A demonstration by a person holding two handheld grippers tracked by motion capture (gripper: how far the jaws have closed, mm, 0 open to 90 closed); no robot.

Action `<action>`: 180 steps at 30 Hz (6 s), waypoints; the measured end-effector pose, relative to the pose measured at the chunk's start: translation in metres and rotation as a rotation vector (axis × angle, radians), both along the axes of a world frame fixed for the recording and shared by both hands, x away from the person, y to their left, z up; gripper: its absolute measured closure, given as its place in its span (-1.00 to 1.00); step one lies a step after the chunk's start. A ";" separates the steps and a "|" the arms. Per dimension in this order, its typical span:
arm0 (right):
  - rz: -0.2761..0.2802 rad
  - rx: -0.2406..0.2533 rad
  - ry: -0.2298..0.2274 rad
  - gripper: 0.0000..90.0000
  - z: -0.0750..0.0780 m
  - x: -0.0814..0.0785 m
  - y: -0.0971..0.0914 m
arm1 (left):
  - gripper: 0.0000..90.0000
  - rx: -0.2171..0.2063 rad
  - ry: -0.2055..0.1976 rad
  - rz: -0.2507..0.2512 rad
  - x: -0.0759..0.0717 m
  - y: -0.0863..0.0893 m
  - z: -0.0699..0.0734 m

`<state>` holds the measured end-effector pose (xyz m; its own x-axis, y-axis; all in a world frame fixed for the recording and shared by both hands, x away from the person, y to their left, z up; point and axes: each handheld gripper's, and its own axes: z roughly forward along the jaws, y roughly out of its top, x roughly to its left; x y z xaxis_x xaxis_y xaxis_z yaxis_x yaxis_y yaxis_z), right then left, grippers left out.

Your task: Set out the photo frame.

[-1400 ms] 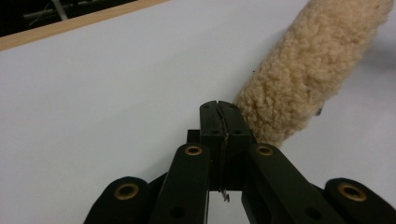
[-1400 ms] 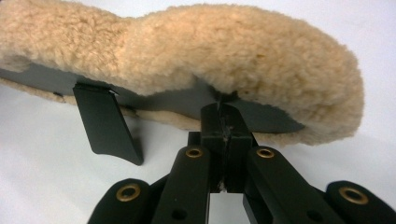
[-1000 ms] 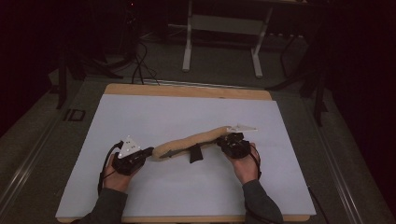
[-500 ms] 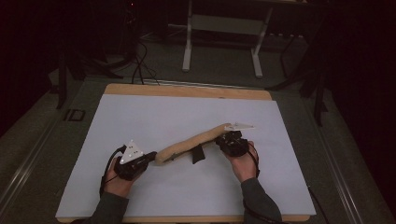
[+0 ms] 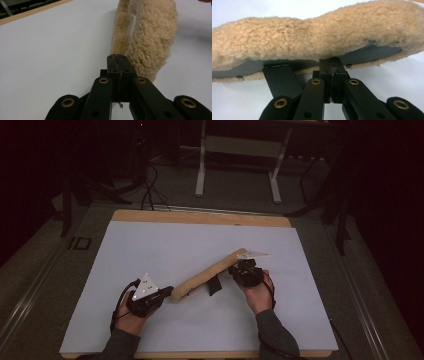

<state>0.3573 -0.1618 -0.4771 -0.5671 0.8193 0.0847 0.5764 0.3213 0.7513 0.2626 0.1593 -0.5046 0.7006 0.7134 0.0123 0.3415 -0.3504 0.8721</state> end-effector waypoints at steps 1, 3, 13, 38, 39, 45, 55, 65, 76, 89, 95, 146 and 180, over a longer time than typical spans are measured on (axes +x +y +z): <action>0.001 -0.001 0.000 0.99 0.000 0.000 0.000 | 1.00 0.000 0.000 0.000 0.000 0.000 0.000; 0.001 -0.001 0.002 0.99 0.000 0.000 0.001 | 1.00 0.003 -0.003 -0.011 0.000 -0.003 0.000; 0.014 -0.002 0.004 0.99 0.000 0.000 0.007 | 1.00 0.011 -0.007 -0.047 -0.003 -0.013 -0.001; 0.054 -0.010 0.010 0.99 -0.002 -0.010 0.021 | 1.00 0.003 -0.013 -0.076 -0.005 -0.021 -0.001; 0.054 -0.009 0.011 0.99 -0.002 -0.010 0.021 | 1.00 0.003 -0.014 -0.077 -0.005 -0.022 -0.001; 0.056 -0.010 0.013 0.99 -0.003 -0.011 0.022 | 1.00 -0.001 -0.013 -0.089 -0.006 -0.025 -0.001; 0.055 -0.011 0.013 0.99 0.000 -0.010 0.023 | 1.00 -0.010 -0.012 -0.116 -0.008 -0.032 -0.002; 0.060 -0.011 0.020 0.99 0.001 -0.009 0.023 | 1.00 -0.015 -0.016 -0.142 -0.010 -0.040 -0.003; 0.065 -0.023 0.023 0.99 0.002 -0.008 0.025 | 1.00 -0.017 -0.027 -0.168 -0.012 -0.051 -0.004; 0.081 -0.024 0.023 0.99 0.005 -0.009 0.025 | 1.00 -0.013 -0.044 -0.201 -0.014 -0.064 -0.006; 0.087 -0.028 0.023 0.99 0.006 -0.009 0.025 | 1.00 0.001 -0.055 -0.205 -0.015 -0.069 -0.006; 0.116 -0.046 0.048 0.72 0.005 -0.012 0.027 | 0.92 0.023 -0.066 -0.217 -0.016 -0.107 -0.015; 0.068 0.222 0.024 -0.38 0.031 -0.054 0.005 | 0.43 -0.018 -0.038 -0.021 0.003 -0.052 -0.004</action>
